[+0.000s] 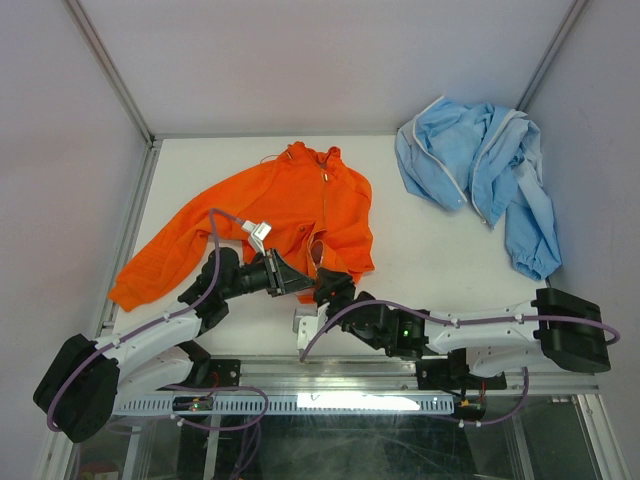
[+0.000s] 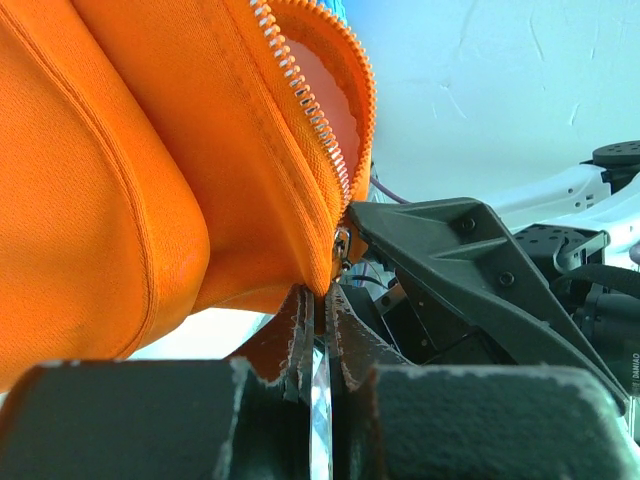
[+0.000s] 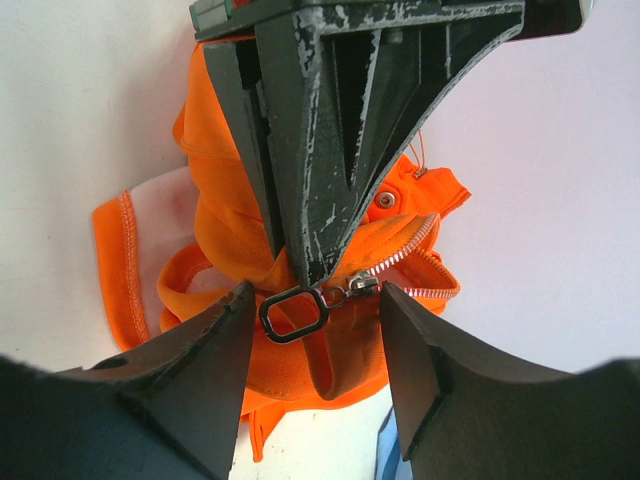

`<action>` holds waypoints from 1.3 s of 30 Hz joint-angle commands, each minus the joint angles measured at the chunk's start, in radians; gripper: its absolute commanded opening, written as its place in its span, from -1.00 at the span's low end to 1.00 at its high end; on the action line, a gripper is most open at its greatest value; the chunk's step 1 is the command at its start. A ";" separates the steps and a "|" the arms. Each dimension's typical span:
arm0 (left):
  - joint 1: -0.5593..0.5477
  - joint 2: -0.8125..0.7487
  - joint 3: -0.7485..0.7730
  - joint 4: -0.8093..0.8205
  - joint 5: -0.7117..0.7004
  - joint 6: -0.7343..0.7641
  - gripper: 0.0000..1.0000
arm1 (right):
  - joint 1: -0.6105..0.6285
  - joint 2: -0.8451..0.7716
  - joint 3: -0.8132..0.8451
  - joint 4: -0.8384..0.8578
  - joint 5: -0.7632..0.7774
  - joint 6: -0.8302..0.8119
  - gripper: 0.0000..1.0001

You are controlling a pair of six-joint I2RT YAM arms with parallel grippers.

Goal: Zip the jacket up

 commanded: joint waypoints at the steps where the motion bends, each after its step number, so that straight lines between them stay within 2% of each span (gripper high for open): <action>1: 0.003 -0.015 0.047 0.030 0.028 0.017 -1.00 | 0.014 0.013 0.001 0.097 0.050 -0.051 0.09; 12: 0.003 -0.027 0.048 0.002 0.010 0.029 -1.00 | 0.023 -0.129 0.021 -0.009 -0.005 0.045 -0.11; 14: 0.003 -0.025 0.048 0.001 0.011 0.029 -1.00 | 0.025 -0.141 0.027 -0.029 -0.034 0.092 -0.23; 24: 0.003 -0.033 0.057 -0.011 0.015 0.037 -1.00 | 0.022 -0.131 0.046 -0.039 -0.071 0.125 -0.39; 30: 0.002 -0.029 0.060 -0.019 0.018 0.043 -1.00 | 0.019 -0.111 0.060 -0.034 -0.076 0.124 -0.58; 33: 0.003 -0.031 0.060 -0.021 0.019 0.045 -1.00 | 0.014 -0.105 0.060 -0.039 -0.075 0.126 -0.56; 35: 0.002 -0.033 0.060 -0.023 0.017 0.044 -1.00 | 0.014 -0.106 0.066 -0.069 -0.085 0.135 -0.47; 39: 0.002 -0.036 0.060 -0.025 0.019 0.045 -1.00 | 0.014 -0.107 0.059 -0.117 -0.087 0.122 -0.07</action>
